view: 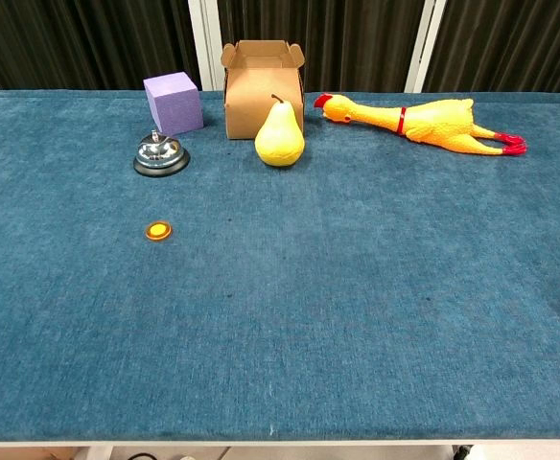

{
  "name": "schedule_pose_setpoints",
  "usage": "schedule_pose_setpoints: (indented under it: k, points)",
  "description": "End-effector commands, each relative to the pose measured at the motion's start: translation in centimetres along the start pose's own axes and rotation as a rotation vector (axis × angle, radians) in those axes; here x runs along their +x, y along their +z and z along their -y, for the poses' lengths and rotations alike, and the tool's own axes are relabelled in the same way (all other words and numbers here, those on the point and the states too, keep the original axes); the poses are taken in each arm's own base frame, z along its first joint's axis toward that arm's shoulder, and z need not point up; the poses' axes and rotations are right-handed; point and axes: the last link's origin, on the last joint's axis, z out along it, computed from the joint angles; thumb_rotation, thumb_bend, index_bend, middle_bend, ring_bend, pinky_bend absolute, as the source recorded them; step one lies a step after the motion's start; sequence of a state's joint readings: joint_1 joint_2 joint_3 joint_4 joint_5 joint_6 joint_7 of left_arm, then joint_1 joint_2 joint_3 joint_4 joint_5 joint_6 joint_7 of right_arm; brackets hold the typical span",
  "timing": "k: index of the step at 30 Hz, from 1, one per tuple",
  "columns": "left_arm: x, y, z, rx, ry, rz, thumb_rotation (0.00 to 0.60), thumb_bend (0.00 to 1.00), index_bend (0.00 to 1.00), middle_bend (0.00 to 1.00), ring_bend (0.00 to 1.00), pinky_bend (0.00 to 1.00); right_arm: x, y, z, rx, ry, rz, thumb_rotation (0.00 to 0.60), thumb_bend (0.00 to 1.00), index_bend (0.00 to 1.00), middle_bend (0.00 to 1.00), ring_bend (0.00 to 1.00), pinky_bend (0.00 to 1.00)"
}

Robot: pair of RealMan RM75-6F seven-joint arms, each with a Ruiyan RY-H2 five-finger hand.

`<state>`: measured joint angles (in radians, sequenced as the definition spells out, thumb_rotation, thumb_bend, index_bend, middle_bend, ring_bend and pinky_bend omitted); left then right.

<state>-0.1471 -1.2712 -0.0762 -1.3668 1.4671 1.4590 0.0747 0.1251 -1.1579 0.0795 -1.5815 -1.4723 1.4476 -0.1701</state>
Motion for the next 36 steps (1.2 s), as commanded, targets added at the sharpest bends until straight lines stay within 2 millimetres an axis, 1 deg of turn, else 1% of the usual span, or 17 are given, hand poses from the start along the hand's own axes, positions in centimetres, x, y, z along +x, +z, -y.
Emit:
schedule_pose_setpoints:
  k: [1, 21, 24, 27, 29, 34, 36]
  points:
    - [0.0, 0.0, 0.0, 0.001, 0.000, 0.002, 0.600, 0.16, 0.00, 0.00, 0.00, 0.13, 0.0, 0.0, 0.0, 0.001, 0.000, 0.001, 0.600, 0.69, 0.00, 0.03, 0.11, 0.08]
    - [-0.1, 0.0, -0.2, -0.004, -0.011, 0.008, 0.600, 0.16, 0.00, 0.00, 0.00, 0.13, 0.0, 0.0, 0.0, 0.000, 0.003, 0.003, 0.600, 0.69, 0.00, 0.03, 0.11, 0.08]
    - [-0.1, 0.0, -0.7, -0.012, -0.036, 0.010, 0.600, 0.16, 0.00, 0.00, 0.00, 0.13, 0.0, -0.1, 0.1, 0.000, 0.004, 0.003, 0.600, 0.69, 0.00, 0.03, 0.11, 0.08]
    - [-0.3, -0.2, -2.2, -0.064, -0.079, 0.032, 0.600, 0.16, 0.00, 0.00, 0.00, 0.13, 0.0, 0.0, 0.1, -0.003, 0.008, 0.007, 0.600, 0.69, 0.00, 0.03, 0.11, 0.08]
    - [-0.7, 0.1, -3.6, -0.116, -0.087, 0.060, 0.600, 0.16, 0.00, 0.00, 0.00, 0.13, 0.0, 0.0, 0.1, -0.002, 0.009, 0.004, 0.600, 0.69, 0.00, 0.03, 0.11, 0.08]
    - [-1.7, 1.6, -8.1, -0.228, -0.130, 0.118, 0.600, 0.16, 0.00, 0.00, 0.00, 0.13, 0.0, -0.1, 0.1, -0.001, 0.008, 0.006, 0.600, 0.69, 0.00, 0.03, 0.11, 0.08]
    - [-2.0, 2.2, -9.6, -0.255, -0.154, 0.132, 0.600, 0.16, 0.00, 0.00, 0.00, 0.13, 0.0, -0.1, 0.1, -0.002, 0.009, 0.007, 0.600, 0.69, 0.00, 0.03, 0.11, 0.08]
